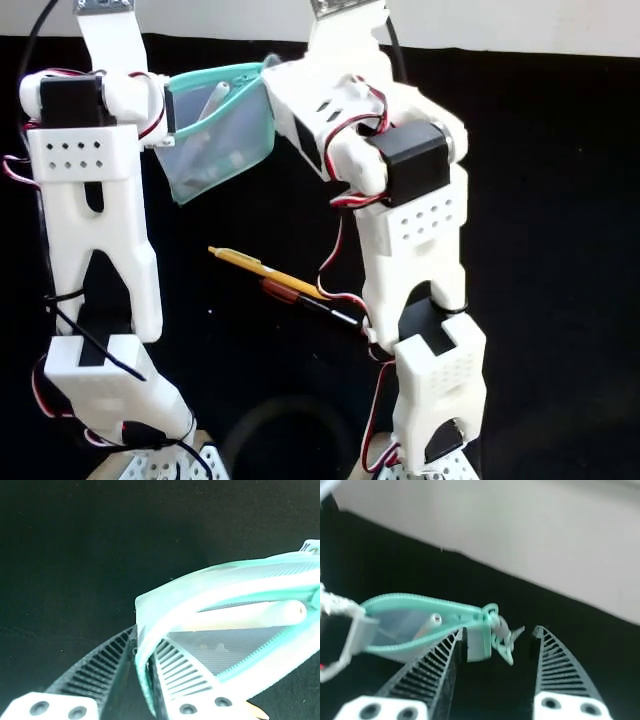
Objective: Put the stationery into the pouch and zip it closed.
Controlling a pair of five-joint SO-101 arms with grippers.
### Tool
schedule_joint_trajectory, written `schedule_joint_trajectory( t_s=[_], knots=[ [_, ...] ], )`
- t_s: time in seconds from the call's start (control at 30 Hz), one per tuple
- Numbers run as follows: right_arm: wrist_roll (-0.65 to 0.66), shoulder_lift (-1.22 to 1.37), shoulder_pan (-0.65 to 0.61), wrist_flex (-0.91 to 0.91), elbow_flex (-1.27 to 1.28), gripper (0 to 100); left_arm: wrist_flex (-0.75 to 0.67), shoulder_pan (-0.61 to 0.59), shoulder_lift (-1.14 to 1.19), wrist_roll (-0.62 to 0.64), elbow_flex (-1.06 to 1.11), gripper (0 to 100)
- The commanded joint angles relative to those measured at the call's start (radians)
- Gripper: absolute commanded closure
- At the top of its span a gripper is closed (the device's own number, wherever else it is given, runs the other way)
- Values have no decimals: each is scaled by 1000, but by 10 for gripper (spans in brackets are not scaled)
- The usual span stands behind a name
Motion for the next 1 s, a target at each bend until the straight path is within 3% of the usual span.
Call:
schedule_joint_trajectory(
  t_s=[0.0,0.6,0.97],
  knots=[
    [5,-16,16,79,-12,793,12,8,-12,12,-44,994],
    [11,-15,248,117,-4,854,15,45,-13,-78,-125,994],
    [12,-16,280,116,237,854,23,47,-15,-106,-156,994]
  ],
)
